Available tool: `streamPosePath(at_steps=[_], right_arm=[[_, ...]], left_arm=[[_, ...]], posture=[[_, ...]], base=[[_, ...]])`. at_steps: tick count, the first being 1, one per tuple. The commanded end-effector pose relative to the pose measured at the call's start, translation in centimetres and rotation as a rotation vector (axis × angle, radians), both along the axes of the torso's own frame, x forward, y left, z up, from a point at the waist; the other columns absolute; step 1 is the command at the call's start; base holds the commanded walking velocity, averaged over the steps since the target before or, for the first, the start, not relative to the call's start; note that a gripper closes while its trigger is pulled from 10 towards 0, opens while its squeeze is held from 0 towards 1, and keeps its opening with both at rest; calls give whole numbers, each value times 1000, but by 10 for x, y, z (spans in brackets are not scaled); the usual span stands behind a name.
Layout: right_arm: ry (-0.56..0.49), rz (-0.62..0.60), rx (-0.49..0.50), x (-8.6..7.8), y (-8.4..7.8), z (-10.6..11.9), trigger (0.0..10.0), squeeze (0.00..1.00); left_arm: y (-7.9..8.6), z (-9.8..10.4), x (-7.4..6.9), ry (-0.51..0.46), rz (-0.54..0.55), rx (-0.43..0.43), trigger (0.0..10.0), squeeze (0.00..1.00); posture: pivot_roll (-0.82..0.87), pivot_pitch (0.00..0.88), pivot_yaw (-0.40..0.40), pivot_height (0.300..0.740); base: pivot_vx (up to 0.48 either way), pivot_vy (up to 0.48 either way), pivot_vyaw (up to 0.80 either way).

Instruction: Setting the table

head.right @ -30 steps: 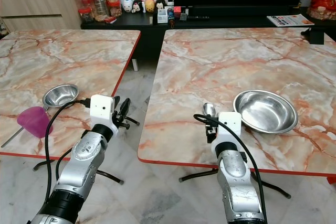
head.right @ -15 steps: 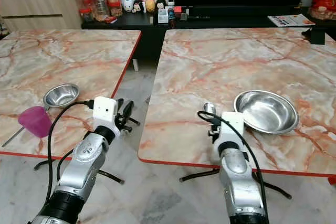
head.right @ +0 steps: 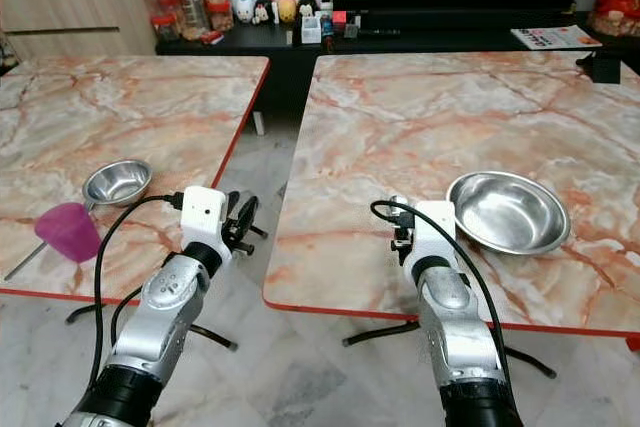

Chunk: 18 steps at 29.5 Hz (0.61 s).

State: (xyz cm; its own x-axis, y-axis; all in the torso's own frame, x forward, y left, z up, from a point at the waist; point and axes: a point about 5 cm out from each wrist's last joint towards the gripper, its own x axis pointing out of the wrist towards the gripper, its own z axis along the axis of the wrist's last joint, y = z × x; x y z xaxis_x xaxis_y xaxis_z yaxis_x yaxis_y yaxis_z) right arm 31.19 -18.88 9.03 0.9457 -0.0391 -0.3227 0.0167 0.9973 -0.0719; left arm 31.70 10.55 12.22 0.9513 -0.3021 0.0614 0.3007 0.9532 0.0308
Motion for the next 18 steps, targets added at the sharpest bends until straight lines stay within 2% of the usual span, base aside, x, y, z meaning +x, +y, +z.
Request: streamPosePath(at_steps=[1,12,18], right_arm=[[1,3,-15,4,-1,3,10000,0],[25,-11,-19,5,-6,2,10000,0],[64,30,-8,3,-4,-6,10000,0]], left_arm=[[0,3,0,-7,1,-5,10000,0],[1,3,0,1,-1,-4,10000,0],[0,3,1,2,-6,-3,10000,0]], posture=[[-76,0,53,740],[-75,0,53,740],[-74,4,56,740]], base=[[0,0,0],[0,0,0],[0,0,0]])
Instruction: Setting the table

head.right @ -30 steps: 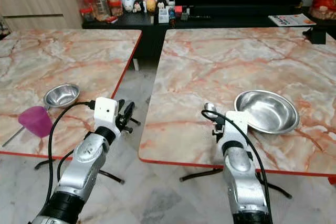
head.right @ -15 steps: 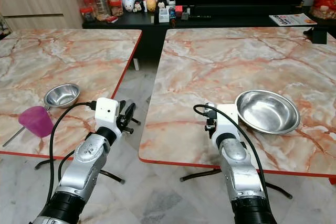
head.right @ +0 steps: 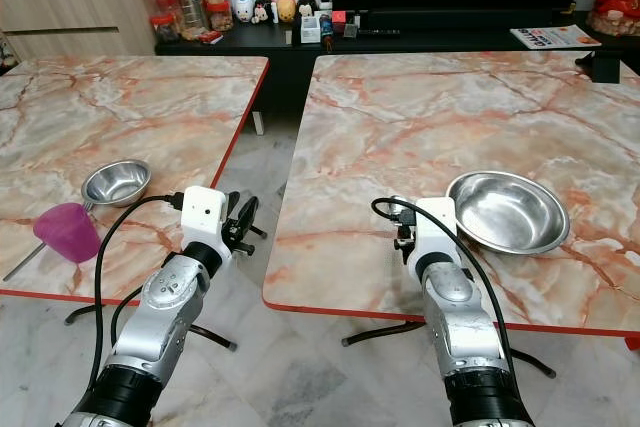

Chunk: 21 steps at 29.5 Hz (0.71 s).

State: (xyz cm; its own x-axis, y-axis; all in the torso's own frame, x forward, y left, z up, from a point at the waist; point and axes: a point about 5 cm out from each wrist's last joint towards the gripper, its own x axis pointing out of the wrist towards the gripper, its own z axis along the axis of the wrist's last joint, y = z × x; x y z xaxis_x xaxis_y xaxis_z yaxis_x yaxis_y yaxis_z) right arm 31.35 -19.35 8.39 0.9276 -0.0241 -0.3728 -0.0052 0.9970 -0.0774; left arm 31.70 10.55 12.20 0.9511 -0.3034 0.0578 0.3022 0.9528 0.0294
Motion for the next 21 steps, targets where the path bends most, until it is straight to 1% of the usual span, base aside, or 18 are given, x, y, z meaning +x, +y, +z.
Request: streamPosePath(at_steps=[1,5,16,21], right_arm=[[16,19,-1,2,1,0,10000,0],[42,22,-5,1,0,-4,10000,0],[22,-11,-3,4,-5,-2,10000,0],[32,-16,-3,3,-6,-5,10000,0]], left_arm=[[0,3,1,-1,-5,-3,10000,0],[0,3,0,3,-9,-3,10000,0],[1,1,-1,6,-11,-1,10000,0],[0,1,-2,9,-22,1,10000,0]], posture=[[-75,7,57,740],[-73,7,56,740],[-71,0,55,740],[-70,0,55,740]], base=[[0,0,0],[0,0,0],[0,0,0],[0,0,0]])
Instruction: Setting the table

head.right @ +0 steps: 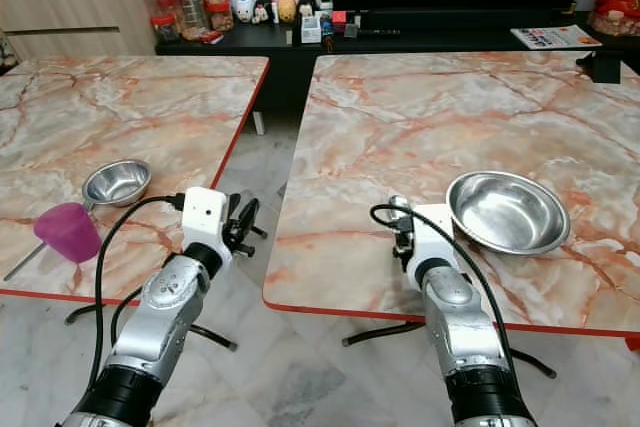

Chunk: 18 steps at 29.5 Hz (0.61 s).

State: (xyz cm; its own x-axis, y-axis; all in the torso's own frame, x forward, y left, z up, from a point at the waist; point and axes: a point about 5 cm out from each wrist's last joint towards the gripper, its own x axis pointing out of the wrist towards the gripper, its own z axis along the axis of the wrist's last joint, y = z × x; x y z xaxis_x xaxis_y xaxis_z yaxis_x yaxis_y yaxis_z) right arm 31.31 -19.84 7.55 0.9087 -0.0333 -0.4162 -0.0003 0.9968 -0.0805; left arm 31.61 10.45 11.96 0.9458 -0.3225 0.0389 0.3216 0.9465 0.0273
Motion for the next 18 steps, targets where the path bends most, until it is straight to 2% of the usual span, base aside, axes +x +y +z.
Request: streamPosePath(at_steps=[1,18], right_arm=[[-13,-9,0,3,-1,3,10000,0],[14,0,22,4,0,-1,10000,0]], left_arm=[[1,3,-1,-9,-3,-3,10000,0],[0,3,-1,-5,-4,0,10000,0]], posture=[[-70,0,55,740],[-62,0,53,740]], base=[[0,0,0],[0,0,0]])
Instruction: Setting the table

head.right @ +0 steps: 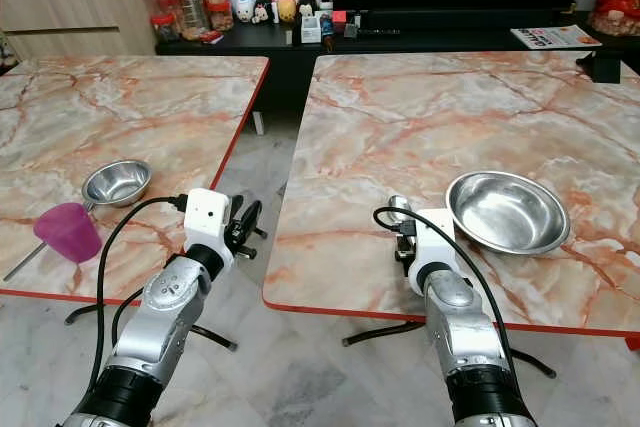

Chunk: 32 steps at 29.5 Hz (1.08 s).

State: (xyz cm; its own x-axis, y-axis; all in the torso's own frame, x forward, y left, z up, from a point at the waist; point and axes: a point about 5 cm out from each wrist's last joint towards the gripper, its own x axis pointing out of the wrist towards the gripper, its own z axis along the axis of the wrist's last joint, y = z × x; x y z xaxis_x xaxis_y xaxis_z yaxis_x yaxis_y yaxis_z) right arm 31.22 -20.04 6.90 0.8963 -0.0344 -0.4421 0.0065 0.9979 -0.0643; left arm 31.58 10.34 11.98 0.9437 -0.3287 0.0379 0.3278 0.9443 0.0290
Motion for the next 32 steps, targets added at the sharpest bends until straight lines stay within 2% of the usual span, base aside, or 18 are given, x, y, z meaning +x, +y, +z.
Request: streamPosePath(at_steps=[1,17,32], right_arm=[[-12,10,6,5,2,5,10000,0],[28,42,15,4,4,-1,10000,0],[29,-8,2,5,0,-1,10000,0]], left_arm=[[1,3,-1,-5,3,-2,10000,0],[2,4,1,-1,14,-18,10000,0],[3,3,1,11,9,-20,10000,0]], posture=[[-63,0,53,740],[-62,0,51,740],[-65,0,57,740]], base=[[0,0,0],[0,0,0],[0,0,0]])
